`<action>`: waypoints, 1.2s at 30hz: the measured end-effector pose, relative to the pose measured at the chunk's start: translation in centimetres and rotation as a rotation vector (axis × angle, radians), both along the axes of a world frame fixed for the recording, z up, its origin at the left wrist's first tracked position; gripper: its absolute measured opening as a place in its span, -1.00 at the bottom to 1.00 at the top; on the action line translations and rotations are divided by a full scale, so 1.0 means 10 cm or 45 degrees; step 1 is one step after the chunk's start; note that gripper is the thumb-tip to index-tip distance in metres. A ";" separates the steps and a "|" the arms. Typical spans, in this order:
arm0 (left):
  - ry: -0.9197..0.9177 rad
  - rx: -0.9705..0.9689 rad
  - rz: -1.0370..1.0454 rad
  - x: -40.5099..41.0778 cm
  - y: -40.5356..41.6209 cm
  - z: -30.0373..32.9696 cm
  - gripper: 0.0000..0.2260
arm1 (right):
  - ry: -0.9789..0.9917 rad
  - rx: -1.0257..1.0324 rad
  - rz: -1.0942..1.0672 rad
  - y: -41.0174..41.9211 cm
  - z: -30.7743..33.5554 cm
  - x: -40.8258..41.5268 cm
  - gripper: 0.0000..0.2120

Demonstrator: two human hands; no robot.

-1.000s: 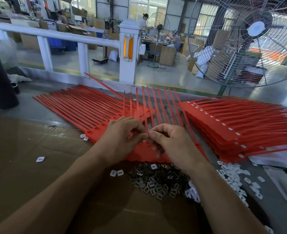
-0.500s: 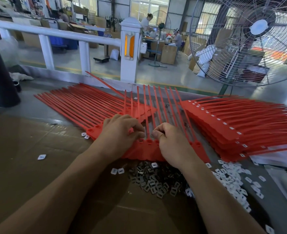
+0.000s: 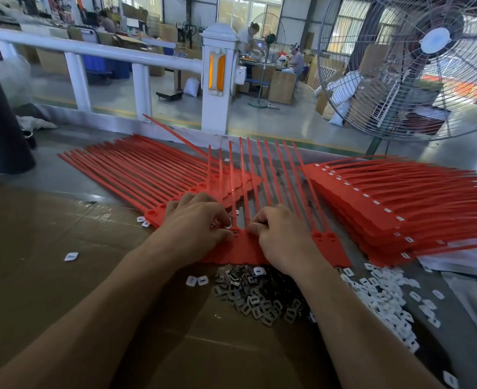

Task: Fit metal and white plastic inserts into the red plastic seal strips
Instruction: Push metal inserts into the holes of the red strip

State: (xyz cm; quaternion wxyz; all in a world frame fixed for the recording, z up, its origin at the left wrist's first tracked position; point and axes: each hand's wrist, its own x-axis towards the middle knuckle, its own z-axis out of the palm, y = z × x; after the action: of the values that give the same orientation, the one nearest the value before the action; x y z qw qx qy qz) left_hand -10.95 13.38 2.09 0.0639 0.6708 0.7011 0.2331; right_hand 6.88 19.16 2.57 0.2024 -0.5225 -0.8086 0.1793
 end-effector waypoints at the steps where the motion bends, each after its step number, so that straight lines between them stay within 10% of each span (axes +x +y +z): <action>1: -0.004 -0.002 -0.002 0.01 0.00 0.00 -0.75 | 0.008 0.005 -0.013 0.00 -0.01 0.00 -0.90; 16: -0.026 -0.027 -0.003 -0.01 0.02 0.00 -0.77 | 0.337 -0.034 -0.031 0.01 0.00 0.12 -0.91; 24: -0.010 -0.035 0.005 0.00 0.01 0.00 -0.79 | -0.025 -0.352 0.526 -0.19 0.26 0.31 -0.97; 36: -0.012 -0.018 -0.004 -0.02 0.01 -0.01 -0.81 | -0.148 -0.277 0.561 -0.25 0.24 0.26 -0.96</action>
State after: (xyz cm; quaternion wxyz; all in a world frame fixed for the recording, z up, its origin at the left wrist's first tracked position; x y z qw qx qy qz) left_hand -11.12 13.46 2.03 0.0725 0.6704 0.7014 0.2311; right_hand 9.44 16.67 4.93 0.0542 -0.3619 -0.8892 0.2748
